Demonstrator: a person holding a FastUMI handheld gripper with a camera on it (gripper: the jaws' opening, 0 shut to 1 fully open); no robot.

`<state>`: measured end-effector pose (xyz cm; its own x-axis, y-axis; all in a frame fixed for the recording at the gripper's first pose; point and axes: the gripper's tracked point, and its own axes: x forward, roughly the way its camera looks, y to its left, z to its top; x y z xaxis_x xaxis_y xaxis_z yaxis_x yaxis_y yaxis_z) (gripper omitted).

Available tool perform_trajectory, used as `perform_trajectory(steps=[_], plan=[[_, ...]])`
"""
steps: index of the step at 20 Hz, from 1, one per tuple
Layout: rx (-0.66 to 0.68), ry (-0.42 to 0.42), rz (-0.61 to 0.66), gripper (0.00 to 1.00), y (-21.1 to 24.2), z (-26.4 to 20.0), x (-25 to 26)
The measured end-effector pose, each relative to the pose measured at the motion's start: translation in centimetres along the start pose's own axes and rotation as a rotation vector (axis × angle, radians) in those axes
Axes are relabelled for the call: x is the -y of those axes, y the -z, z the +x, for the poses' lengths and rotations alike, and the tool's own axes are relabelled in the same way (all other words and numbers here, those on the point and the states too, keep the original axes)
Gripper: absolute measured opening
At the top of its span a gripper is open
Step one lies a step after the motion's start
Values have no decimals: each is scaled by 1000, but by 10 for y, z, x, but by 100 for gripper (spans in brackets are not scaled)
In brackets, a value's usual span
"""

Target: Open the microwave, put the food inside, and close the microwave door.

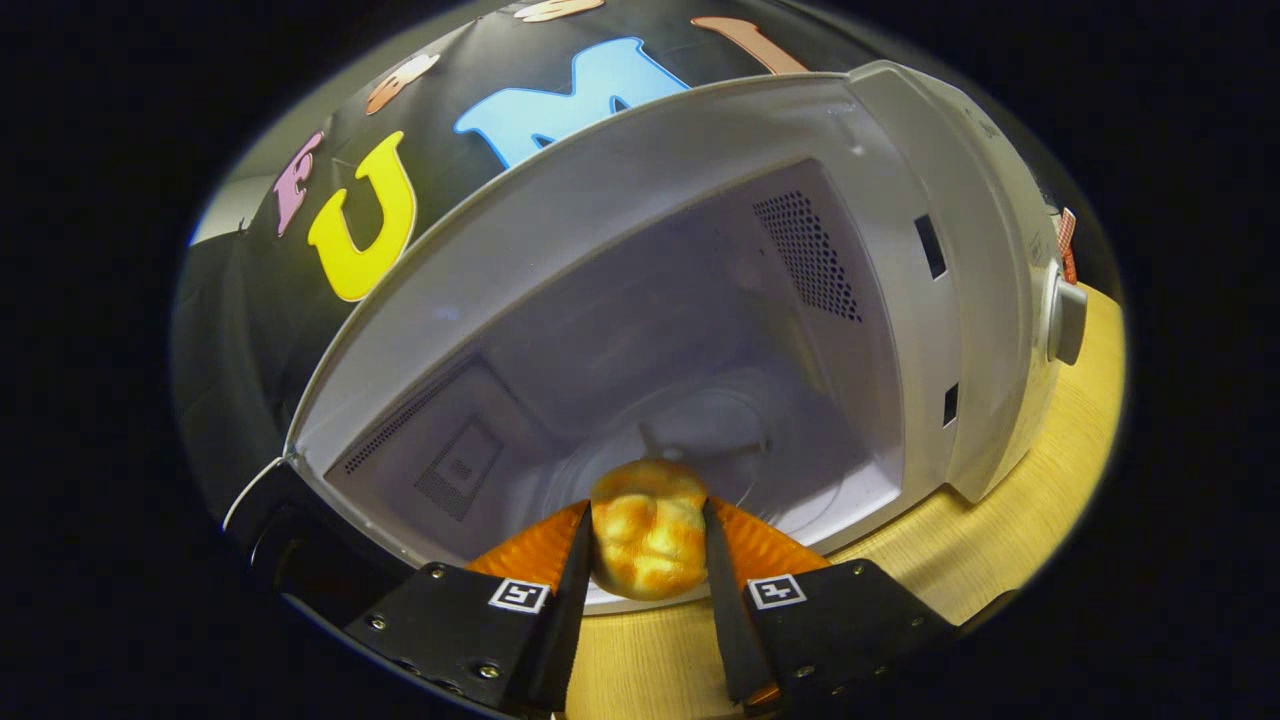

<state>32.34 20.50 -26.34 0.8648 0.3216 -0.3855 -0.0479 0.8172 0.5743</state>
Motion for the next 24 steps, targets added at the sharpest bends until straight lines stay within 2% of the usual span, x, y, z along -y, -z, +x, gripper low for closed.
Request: perform_trajectory(steps=[3,5,7,8,14,20,24], plan=[[-9,20,25,63,2,9,2],[2,27,31,71,1,11,2],[13,36,23,86,-3,8,1],[17,35,20,97,-6,9,1],[7,6,-48,98,-11,-20,-13],[56,-68,-202,97,-21,-95,-45],[71,-86,-226,97,-20,-148,-52]])
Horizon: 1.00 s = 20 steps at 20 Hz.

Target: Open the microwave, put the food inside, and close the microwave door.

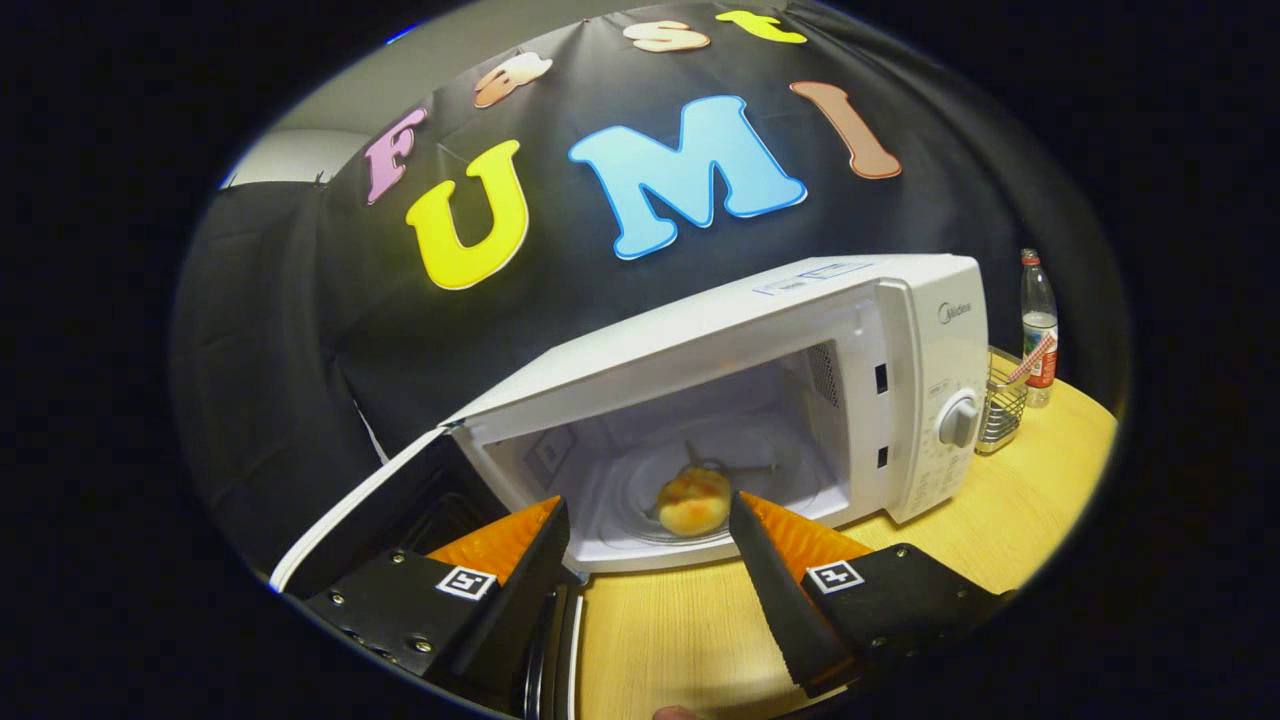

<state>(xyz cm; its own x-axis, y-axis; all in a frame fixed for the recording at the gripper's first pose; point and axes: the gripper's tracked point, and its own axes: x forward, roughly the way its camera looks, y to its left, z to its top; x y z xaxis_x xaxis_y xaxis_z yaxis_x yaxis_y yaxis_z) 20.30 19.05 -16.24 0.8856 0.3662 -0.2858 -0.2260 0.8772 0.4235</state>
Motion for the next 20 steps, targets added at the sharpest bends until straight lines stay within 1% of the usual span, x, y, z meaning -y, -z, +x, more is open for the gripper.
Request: perform_trajectory(steps=[6,11,16,20], plan=[[17,-12,-81,97,-2,-76,-6],[70,-13,-170,97,-10,-130,-17],[106,-42,-231,97,-11,-177,-45],[118,-95,-289,97,2,-206,-79]])
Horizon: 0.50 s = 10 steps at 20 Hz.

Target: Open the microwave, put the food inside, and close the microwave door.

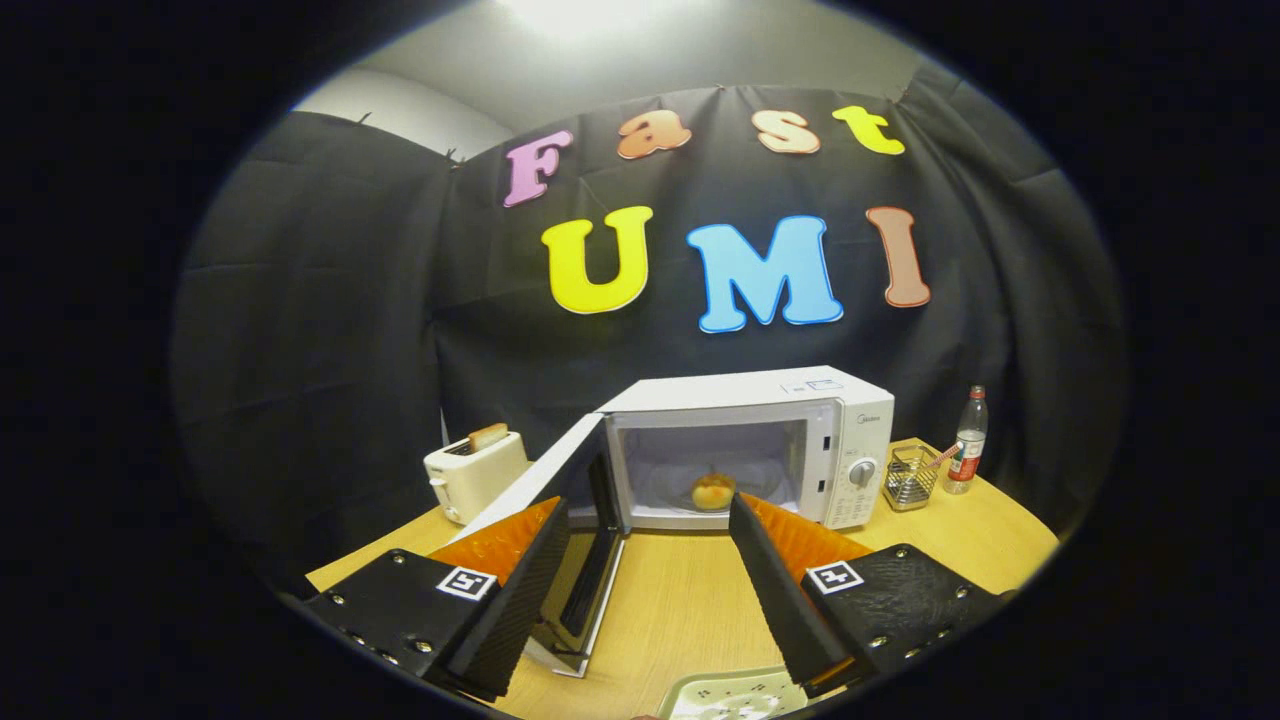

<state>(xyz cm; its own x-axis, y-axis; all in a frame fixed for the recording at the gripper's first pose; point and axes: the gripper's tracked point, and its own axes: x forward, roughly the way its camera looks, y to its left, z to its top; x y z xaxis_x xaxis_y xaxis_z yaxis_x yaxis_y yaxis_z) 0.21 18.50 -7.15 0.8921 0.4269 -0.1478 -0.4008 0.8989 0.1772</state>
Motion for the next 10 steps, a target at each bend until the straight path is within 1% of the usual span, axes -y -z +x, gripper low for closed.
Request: perform_trajectory(steps=[5,10], plan=[[5,-83,-9,97,-2,-18,-50],[20,-182,-11,97,-8,-22,-102]])
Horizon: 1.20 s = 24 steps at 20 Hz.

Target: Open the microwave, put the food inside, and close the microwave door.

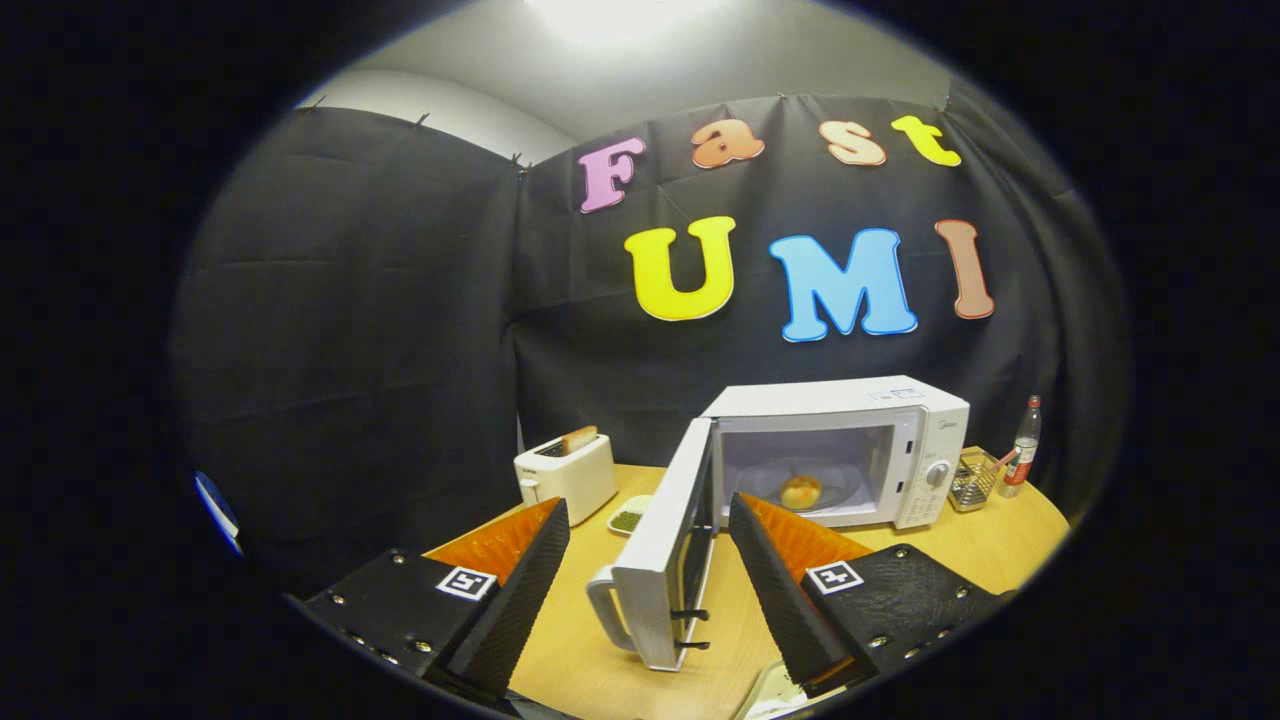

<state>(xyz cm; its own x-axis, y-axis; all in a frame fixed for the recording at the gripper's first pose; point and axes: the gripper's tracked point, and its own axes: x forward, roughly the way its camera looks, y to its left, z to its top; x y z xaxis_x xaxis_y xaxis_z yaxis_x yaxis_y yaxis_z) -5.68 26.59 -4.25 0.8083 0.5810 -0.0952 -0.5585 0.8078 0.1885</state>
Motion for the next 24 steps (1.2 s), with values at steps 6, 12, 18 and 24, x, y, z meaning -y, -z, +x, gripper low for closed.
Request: perform_trajectory(steps=[6,12,18,24], plan=[[-6,-129,-10,97,4,7,-56],[-81,-202,5,96,37,16,-87],[-162,-230,2,74,72,29,-94],[-229,-165,-31,27,106,48,-75]])
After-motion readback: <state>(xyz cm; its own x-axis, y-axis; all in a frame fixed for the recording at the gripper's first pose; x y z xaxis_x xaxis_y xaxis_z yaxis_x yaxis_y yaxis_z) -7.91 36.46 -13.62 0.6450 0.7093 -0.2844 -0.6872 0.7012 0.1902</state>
